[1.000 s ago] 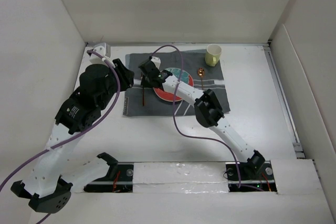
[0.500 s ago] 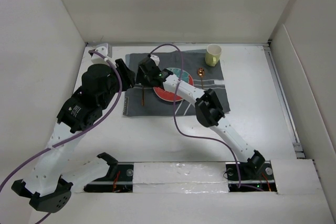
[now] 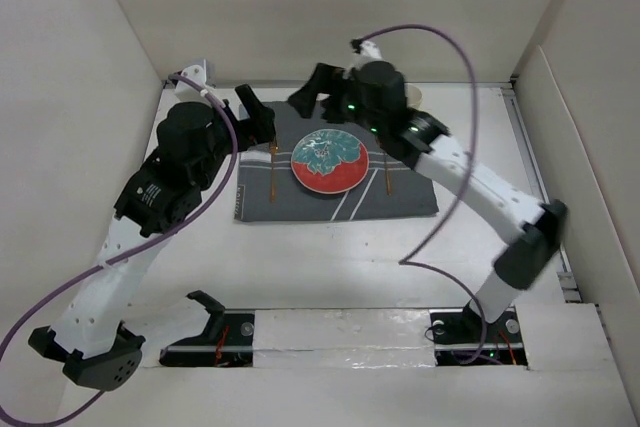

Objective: Set the dinner table for one person

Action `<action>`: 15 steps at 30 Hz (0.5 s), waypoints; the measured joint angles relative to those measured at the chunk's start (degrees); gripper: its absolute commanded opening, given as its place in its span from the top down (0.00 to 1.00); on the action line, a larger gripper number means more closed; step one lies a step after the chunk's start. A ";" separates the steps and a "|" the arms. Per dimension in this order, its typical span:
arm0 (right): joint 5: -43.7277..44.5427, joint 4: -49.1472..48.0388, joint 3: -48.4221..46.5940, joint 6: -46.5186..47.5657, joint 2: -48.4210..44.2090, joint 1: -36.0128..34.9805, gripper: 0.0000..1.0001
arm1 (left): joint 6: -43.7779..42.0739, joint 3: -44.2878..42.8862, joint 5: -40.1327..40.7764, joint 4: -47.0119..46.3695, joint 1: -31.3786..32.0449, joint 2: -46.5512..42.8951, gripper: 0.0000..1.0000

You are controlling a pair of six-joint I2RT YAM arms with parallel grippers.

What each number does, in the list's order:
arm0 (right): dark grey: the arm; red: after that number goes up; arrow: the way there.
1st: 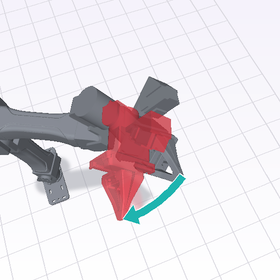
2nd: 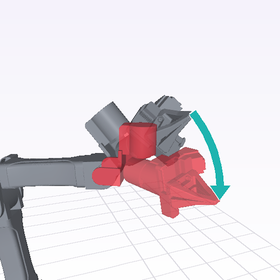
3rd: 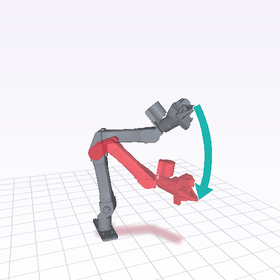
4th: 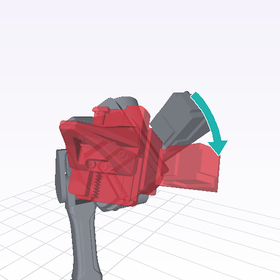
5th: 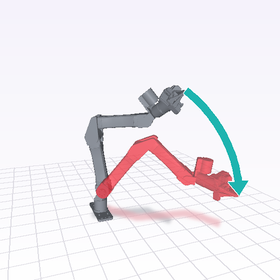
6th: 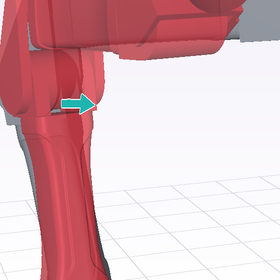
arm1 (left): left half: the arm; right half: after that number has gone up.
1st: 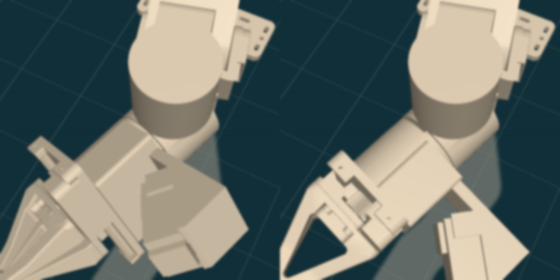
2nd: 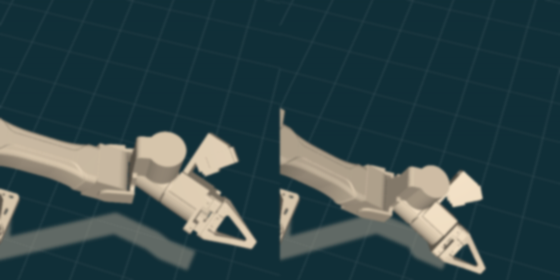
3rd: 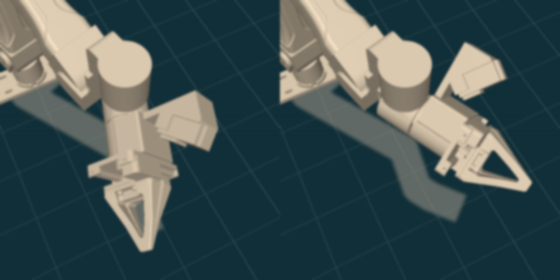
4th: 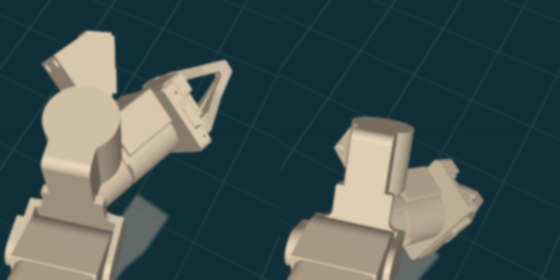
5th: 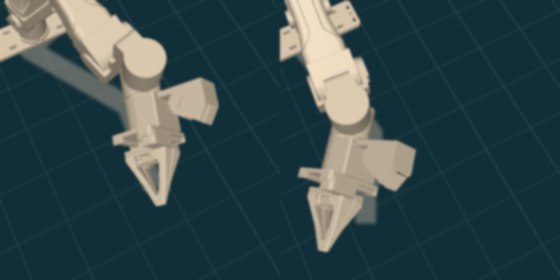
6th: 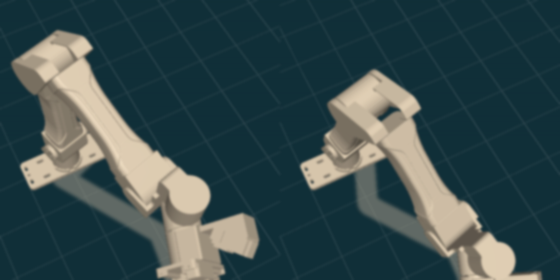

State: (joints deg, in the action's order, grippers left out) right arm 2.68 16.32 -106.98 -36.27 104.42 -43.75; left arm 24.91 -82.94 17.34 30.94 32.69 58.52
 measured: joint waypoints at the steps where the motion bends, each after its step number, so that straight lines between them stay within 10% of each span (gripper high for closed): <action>1: 0.37 -1.57 5.01 0.74 -5.68 0.66 0.00 | 0.00 -0.33 0.39 -0.70 -0.02 0.44 0.01; 8: 11.02 0.26 34.03 1.53 -43.56 13.38 0.00 | -0.87 -1.77 6.49 -4.39 -0.31 2.89 0.01; 15: 20.33 8.68 47.32 1.22 -61.61 31.69 0.00 | 0.79 2.14 11.21 -3.58 -1.07 0.33 0.01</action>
State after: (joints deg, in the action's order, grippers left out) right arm 23.00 24.99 -59.66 -35.05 42.81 -12.05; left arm 25.69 -80.79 28.56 27.35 31.62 58.85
